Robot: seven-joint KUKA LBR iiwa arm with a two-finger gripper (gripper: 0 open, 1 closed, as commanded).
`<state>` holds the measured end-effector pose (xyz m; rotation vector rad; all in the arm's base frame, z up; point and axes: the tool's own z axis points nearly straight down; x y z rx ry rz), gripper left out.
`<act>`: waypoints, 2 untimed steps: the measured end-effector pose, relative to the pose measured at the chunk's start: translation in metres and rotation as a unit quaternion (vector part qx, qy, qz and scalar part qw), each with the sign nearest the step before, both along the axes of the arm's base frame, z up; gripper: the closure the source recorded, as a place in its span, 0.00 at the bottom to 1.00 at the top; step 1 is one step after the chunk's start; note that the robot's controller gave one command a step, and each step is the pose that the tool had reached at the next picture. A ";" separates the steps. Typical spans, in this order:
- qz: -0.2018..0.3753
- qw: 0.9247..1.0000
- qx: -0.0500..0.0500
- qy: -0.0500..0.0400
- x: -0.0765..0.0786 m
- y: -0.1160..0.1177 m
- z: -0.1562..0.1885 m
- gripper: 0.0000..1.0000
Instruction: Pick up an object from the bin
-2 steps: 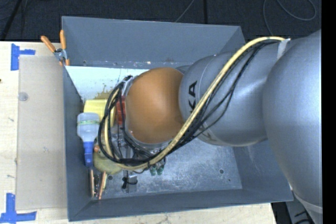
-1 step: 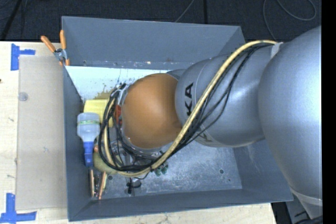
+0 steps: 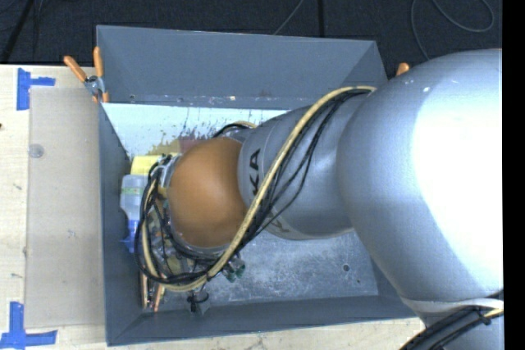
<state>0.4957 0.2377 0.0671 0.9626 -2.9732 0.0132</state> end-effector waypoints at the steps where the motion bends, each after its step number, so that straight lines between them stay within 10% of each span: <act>1: 0.131 0.991 0.009 -0.011 -0.001 0.006 0.005 1.00; 2: 0.130 0.991 0.009 -0.011 -0.001 0.006 0.005 1.00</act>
Offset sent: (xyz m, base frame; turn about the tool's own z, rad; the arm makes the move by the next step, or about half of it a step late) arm 0.0000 0.0000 0.0000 0.0000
